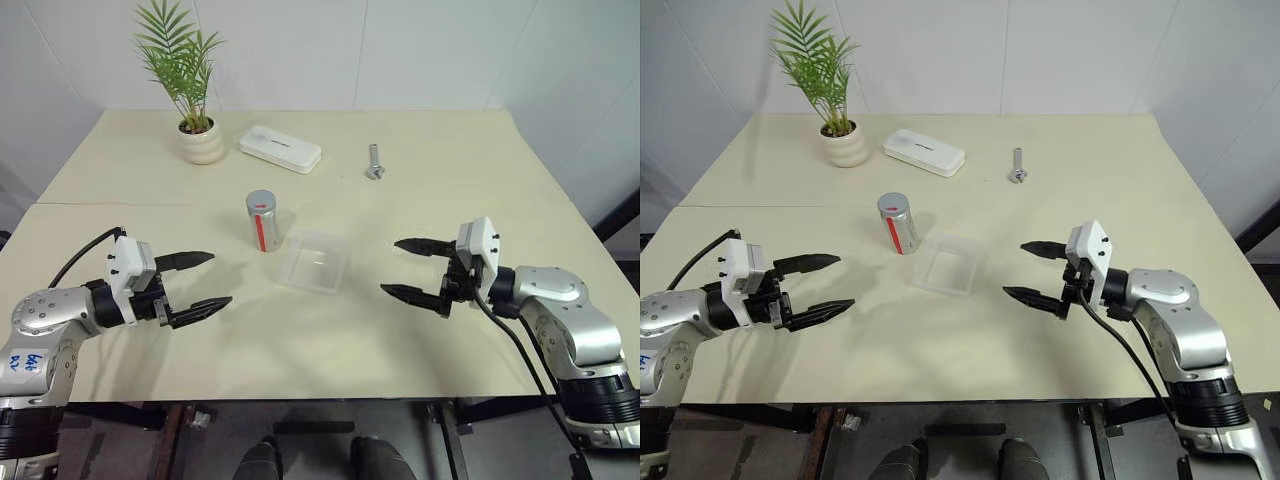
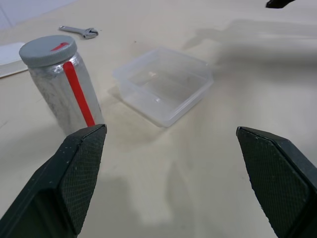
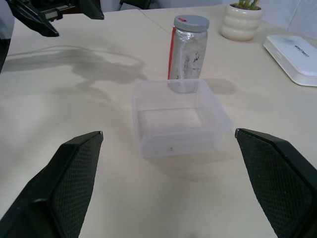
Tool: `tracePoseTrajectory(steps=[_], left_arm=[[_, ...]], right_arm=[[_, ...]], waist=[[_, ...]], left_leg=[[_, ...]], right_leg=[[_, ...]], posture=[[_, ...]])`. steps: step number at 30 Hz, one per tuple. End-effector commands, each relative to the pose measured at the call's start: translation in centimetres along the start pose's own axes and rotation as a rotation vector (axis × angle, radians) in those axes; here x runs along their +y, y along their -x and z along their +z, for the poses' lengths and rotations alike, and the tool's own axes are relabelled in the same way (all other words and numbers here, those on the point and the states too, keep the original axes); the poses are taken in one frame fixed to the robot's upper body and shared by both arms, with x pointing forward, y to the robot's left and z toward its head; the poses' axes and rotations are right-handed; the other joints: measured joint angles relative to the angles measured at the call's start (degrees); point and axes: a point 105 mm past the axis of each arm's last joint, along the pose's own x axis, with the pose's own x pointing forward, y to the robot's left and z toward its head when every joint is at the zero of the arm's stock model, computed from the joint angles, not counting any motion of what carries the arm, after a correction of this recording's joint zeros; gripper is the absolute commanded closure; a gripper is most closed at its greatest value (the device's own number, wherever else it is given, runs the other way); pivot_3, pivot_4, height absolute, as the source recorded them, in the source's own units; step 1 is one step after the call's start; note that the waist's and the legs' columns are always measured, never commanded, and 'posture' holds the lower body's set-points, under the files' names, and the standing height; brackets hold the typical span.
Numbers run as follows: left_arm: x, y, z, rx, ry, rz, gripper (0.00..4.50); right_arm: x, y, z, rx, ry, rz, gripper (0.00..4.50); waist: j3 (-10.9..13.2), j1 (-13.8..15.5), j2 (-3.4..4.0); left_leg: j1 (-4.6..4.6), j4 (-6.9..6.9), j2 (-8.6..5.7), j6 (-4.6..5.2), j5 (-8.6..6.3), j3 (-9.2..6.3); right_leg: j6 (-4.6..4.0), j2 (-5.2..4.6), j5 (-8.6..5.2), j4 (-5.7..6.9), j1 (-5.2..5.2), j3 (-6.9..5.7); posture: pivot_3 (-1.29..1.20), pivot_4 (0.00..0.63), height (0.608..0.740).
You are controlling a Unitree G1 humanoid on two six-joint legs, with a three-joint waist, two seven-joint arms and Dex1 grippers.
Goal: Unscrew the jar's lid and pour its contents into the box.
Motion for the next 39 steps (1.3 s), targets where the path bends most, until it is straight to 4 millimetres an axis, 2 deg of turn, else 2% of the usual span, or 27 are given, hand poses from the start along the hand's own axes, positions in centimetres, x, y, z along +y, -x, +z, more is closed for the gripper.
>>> tracePoseTrajectory(steps=[1, 7, 11, 17, 20, 23, 27, 30, 34, 39], left_arm=[[0.1, 0.3, 0.8, -0.019, -0.044, 0.040, 0.02], [0.8, 0.0, 0.4, -0.051, -0.035, 0.221, 0.02], [0.8, -2.3, -0.3, -0.127, 0.055, 0.469, 0.02], [0.0, -5.6, -0.9, -0.157, 0.130, 0.601, 0.02], [0.9, -6.5, -1.1, -0.161, 0.169, 0.708, 0.02], [1.3, -9.1, -1.3, -0.134, 0.200, 0.713, 0.02], [2.4, -11.0, -0.6, -0.141, 0.181, 0.741, 0.02], [3.0, -11.8, -0.2, -0.133, 0.166, 0.761, 0.02], [4.2, -11.8, -0.4, -0.096, 0.128, 0.837, 0.02], [4.6, -12.5, -0.3, -0.087, 0.097, 0.835, 0.02]], right_arm=[[0.1, 0.1, 1.3, -0.036, 0.036, 0.012, 0.00], [0.1, -1.1, 1.7, -0.077, 0.027, 0.025, 0.00], [0.4, -3.1, 3.8, -0.187, 0.030, 0.065, 0.00], [1.8, -5.1, 6.6, -0.299, 0.088, 0.153, 0.00], [2.1, -5.8, 7.8, -0.336, 0.100, 0.168, 0.00], [1.9, -6.1, 8.3, -0.351, 0.108, 0.175, 0.00], [2.2, -6.5, 8.5, -0.356, 0.125, 0.191, 0.00], [2.5, -6.7, 8.9, -0.375, 0.123, 0.192, 0.00], [3.4, -6.9, 9.1, -0.397, 0.107, 0.203, 0.00], [3.8, -6.9, 9.3, -0.418, 0.095, 0.183, 0.00]], waist=[[0.00, -0.04, 0.00], [0.00, 0.00, 0.00], [0.00, 0.00, 0.00], [-0.01, 0.10, -0.03], [-0.02, 0.03, -0.04], [-0.02, 0.13, -0.03], [-0.02, 0.18, -0.04], [-0.02, 0.05, -0.04], [-0.02, -0.06, -0.04], [-0.02, 0.18, -0.04]], left_leg=[[0.00, 0.01, 0.00, 0.00, 0.00, 0.02], [0.03, 0.04, 0.01, 0.01, 0.00, 0.09], [0.02, 0.14, -0.02, 0.04, -0.02, 0.16], [0.02, 0.37, -0.03, 0.05, -0.03, 0.11], [0.01, 0.51, -0.04, 0.05, -0.02, 0.13], [0.02, 0.64, -0.03, 0.06, -0.01, 0.12], [0.00, 0.70, -0.07, 0.08, -0.01, 0.13], [-0.03, 0.69, -0.07, 0.09, -0.02, 0.12], [-0.01, 0.62, -0.06, 0.10, -0.09, 0.13], [-0.08, 0.61, -0.06, 0.09, -0.11, 0.13]], right_leg=[[-0.01, 0.00, 0.00, 0.00, 0.00, 0.02], [0.02, 0.00, 0.01, 0.03, 0.00, 0.10], [0.23, 0.00, 0.13, 0.06, 0.02, 0.22], [0.33, 0.09, 0.19, 0.20, 0.06, 0.28], [0.36, 0.10, 0.22, 0.20, 0.09, 0.30], [0.35, 0.13, 0.23, 0.22, 0.12, 0.29], [0.43, 0.13, 0.28, 0.13, 0.20, 0.33], [0.46, 0.13, 0.30, 0.13, 0.17, 0.33], [0.46, 0.15, 0.30, 0.21, 0.11, 0.34], [0.49, 0.15, 0.29, 0.16, 0.08, 0.33]], posture=[[0.00, 0.150, 0.740], [0.00, 0.150, 0.740], [0.00, 0.150, 0.740], [0.00, 0.150, 0.740], [0.00, 0.150, 0.740], [0.00, 0.150, 0.740], [0.00, 0.150, 0.740], [0.00, 0.150, 0.740], [0.00, 0.150, 0.740], [0.00, 0.150, 0.740]])
